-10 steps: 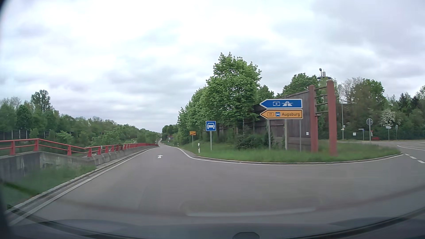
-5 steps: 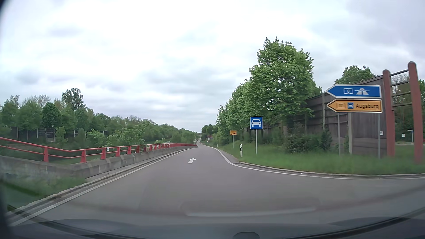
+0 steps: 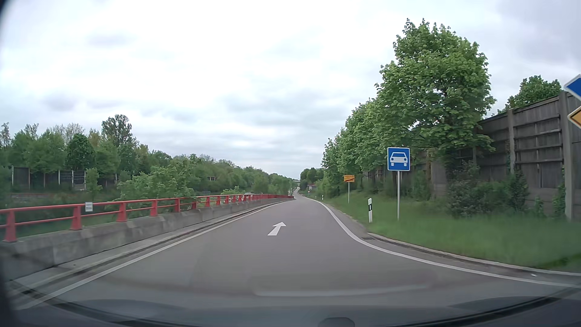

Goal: Follow the waypoints while adhering to traffic rules and regulations

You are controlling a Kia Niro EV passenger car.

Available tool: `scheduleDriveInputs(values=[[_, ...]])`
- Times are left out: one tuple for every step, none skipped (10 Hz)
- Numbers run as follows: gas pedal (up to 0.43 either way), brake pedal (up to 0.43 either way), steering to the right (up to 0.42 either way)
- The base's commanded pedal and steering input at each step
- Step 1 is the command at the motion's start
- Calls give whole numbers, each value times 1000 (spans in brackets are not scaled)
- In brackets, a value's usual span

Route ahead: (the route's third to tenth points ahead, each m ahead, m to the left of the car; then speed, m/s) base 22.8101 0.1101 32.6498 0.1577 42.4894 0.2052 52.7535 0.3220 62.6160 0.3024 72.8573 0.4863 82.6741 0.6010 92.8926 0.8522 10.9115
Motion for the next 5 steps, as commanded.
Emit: scheduleDriveInputs(values=[[311, 0, -13], [311, 0, -7], [311, 0, -4], [311, 0, -3], [311, 0, -3]])
